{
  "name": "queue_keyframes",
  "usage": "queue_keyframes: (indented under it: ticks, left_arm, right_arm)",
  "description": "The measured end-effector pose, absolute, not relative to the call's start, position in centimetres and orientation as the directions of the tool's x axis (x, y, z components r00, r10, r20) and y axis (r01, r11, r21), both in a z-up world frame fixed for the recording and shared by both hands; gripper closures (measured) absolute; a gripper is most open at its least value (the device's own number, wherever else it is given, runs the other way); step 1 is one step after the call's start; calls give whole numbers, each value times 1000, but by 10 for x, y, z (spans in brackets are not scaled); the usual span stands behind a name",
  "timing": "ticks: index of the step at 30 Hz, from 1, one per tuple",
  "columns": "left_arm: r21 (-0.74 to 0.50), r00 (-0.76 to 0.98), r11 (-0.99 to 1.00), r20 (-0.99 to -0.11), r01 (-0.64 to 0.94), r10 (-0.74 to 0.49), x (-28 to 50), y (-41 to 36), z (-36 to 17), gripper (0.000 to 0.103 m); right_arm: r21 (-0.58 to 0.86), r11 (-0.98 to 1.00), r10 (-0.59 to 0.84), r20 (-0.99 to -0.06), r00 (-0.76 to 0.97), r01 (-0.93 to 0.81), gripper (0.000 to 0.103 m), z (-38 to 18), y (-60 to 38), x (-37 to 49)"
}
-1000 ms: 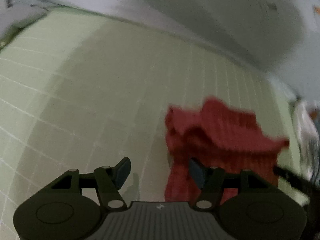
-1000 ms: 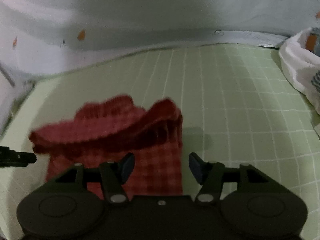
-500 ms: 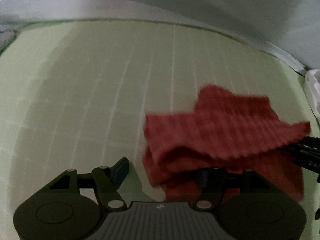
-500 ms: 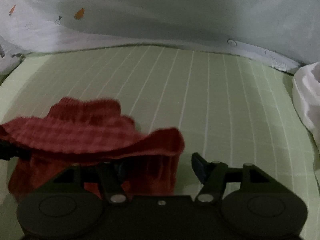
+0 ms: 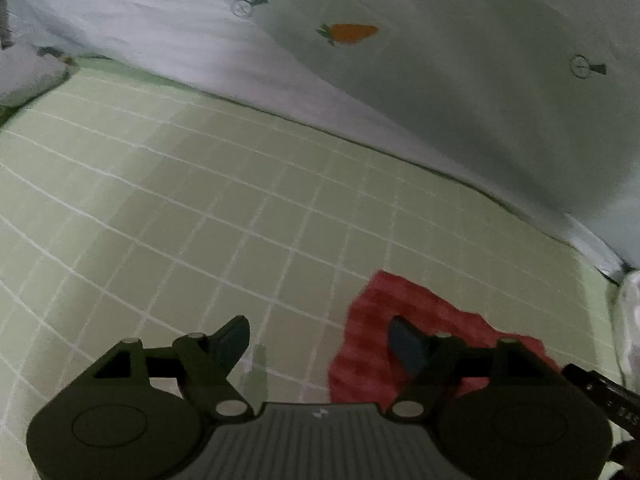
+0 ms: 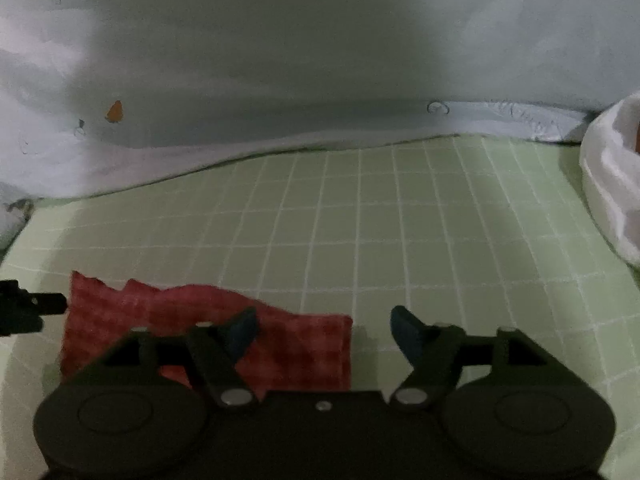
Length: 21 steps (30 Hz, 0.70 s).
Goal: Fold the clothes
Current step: 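Grasp the folded shorts bundle with both grippers and lift it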
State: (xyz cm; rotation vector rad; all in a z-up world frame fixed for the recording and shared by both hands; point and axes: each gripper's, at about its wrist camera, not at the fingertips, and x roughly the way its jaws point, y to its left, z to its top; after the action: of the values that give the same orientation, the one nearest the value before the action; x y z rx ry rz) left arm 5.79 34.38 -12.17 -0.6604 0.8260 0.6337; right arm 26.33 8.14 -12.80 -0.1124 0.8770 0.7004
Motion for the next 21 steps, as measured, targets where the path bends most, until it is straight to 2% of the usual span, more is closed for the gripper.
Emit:
queue_keyframes:
  ticks: [2,5,12,16,17,18,19,20,21]
  left_arm:
    - [-310,542,664,-823,-680,172,58,338,-128,17]
    - [-315,534,706,-839,-634,105,65,323,-139,17]
    - [-273,520,772,-850,-575,87,89,301,-148,16]
    - [-291,538,783,-841,-549,65,91,296,-149,21]
    - [-291,539,784,-840,-549,66,91,295,-150,23]
    - [-288,539,784,-840,-550,69,90,292,-148,31]
    - [-285,538,784,-840,-551,73,89,289,-146,43]
    - [-289,539,783,-840,-550,69,88,288,-146,49]
    - [-306,544,776,-837,-551,56,86,288,-146,61]
  right_arm:
    - [217,768,529,-745,406,-602,18,-132,77,259]
    - [256,754,543,-762,354,-605,16,-141,71,248]
    - [287,724,559,-777,289,-628,11,-153,79,234]
    - [281,693,576,-770,274,-664,10,-154,92,227]
    - [280,682,581,-769,268,-676,11,-153,95,224]
    - [278,671,586,-767,261,-687,14,-153,98,221]
    - [275,659,590,-766,255,-700,24,-152,101,218]
    - [270,646,594,-765,248,-714,38,-151,103,215]
    - [270,626,602,-763,234,-731,47,-150,105,211]
